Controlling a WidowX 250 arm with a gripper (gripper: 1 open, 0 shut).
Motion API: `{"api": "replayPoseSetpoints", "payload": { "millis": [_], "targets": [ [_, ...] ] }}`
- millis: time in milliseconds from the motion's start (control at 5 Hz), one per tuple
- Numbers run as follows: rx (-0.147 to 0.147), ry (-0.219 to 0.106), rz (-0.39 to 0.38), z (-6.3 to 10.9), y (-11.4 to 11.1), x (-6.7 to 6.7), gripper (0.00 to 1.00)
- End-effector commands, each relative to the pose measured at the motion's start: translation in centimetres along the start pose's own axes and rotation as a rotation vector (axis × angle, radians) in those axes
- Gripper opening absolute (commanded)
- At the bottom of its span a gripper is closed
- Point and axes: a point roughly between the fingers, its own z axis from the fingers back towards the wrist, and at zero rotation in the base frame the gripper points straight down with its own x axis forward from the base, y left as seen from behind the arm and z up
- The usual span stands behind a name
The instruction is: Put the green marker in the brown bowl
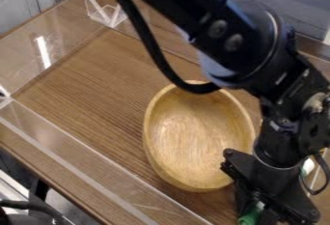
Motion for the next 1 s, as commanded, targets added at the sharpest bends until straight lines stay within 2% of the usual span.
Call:
{"api": "replayPoseSetpoints", "payload": {
  "millis": [0, 800],
  "targets": [
    [-0.011, -0.052, -0.02, 1.5, -0.55, 1.0, 0.0],
    [0.004, -0.04, -0.055, 2.26, -0.61, 0.77, 0.0]
  ]
}}
